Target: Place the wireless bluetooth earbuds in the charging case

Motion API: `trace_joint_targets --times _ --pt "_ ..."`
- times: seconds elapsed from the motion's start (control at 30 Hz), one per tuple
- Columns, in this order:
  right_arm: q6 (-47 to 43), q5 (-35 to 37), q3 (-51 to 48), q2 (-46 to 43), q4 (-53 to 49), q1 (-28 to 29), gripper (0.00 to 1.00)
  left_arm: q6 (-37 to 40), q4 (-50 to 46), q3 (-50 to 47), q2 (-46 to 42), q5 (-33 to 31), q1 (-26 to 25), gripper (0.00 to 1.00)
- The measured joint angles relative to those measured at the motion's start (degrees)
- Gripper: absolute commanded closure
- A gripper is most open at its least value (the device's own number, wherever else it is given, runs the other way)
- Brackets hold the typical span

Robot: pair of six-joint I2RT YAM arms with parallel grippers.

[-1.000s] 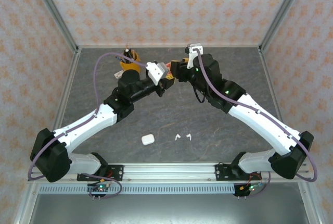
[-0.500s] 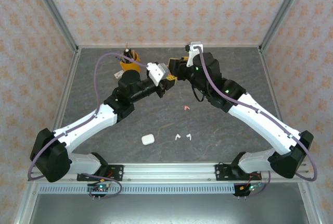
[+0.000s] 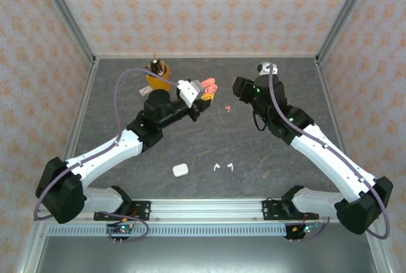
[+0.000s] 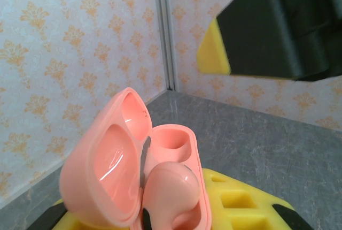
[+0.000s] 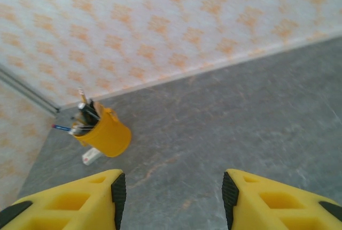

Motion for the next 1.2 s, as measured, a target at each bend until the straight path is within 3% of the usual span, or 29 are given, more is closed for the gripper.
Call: trace_joint_targets --times 0.13,0.33,0.7,0.9,1.2 --pt "2.8 -0.2 -0.9 5.6 -2.0 -2.3 0.46 0.0 0.9 -1.9 -1.3 -0.8 0.6 1.00" --pt "3.7 -4.0 2.9 22.2 -5.6 -5.9 0.44 -0.2 3.2 -3.7 -1.6 -1.2 2.3 1.00" --pt "0.0 -8.0 25.7 49.2 -19.1 -7.6 0.41 -1.5 5.1 -4.5 -1.0 -1.2 5.2 1.00" --pt "-1.8 -8.3 35.6 57.3 -25.6 -7.6 0.42 -1.6 5.6 -4.6 -0.8 -1.2 6.5 1.00" --pt "-4.2 -9.7 40.8 62.5 -31.5 -7.6 0.44 -1.8 6.8 -5.0 -0.7 -0.7 7.8 1.00"
